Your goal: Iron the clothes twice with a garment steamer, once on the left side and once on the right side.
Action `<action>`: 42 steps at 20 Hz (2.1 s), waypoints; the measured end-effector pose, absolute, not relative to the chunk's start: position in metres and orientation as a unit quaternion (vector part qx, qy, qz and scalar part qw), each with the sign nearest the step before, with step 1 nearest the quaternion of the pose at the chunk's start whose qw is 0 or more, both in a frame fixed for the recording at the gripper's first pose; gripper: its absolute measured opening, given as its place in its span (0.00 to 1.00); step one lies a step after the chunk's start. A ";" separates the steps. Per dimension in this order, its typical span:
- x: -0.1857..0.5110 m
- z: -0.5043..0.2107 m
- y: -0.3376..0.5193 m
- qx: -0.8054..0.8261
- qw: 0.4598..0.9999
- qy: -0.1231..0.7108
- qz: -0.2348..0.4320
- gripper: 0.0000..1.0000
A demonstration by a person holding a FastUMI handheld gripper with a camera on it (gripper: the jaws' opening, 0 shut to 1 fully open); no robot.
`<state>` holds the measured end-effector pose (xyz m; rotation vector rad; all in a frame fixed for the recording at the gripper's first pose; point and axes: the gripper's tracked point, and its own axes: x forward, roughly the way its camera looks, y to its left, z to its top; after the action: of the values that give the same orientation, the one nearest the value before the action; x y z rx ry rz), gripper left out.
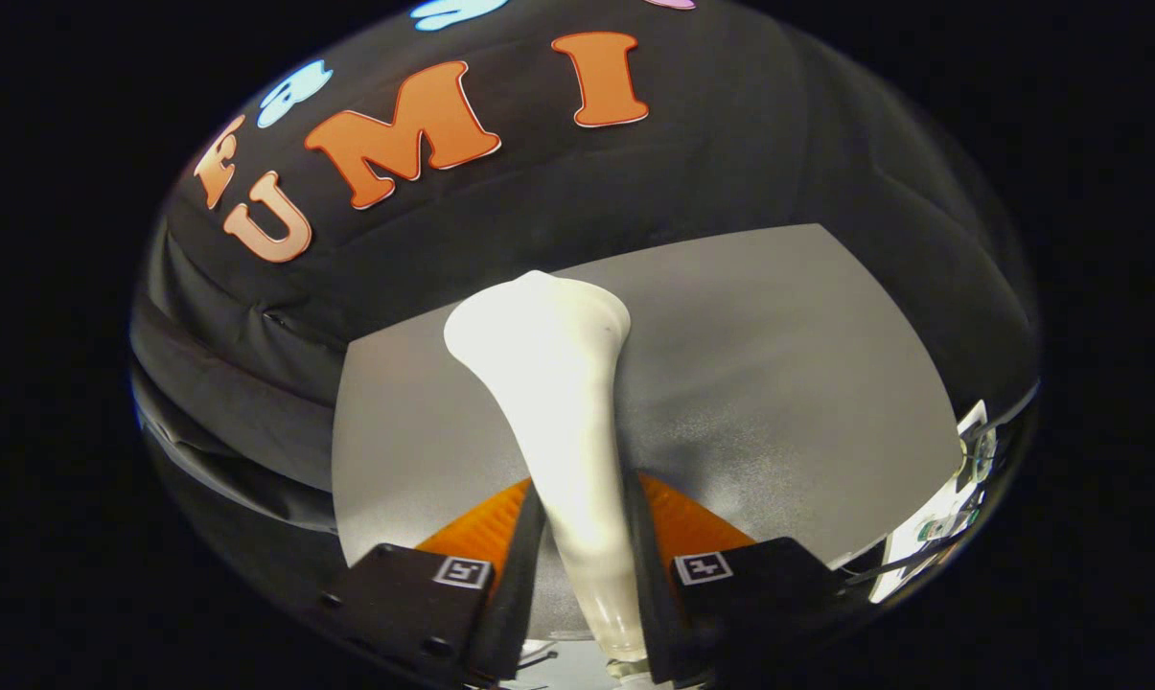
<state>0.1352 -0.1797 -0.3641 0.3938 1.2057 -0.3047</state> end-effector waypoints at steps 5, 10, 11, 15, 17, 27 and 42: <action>0.134 -0.368 -0.182 0.163 0.794 0.570 -0.134 0.48; 0.132 -0.365 -0.185 0.149 0.803 0.565 -0.119 0.39; 0.131 -0.366 -0.186 0.141 0.810 0.558 -0.115 0.34; 0.132 -0.356 -0.192 0.125 0.834 0.521 -0.131 0.34; 0.130 -0.351 -0.191 0.107 0.842 0.510 -0.137 0.29; 0.116 -0.307 -0.169 0.036 0.875 0.459 -0.147 0.29; 0.085 -0.195 0.038 -0.024 0.944 0.320 -0.076 0.29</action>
<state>0.0845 0.0385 -0.1954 -0.0493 0.6525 -0.1554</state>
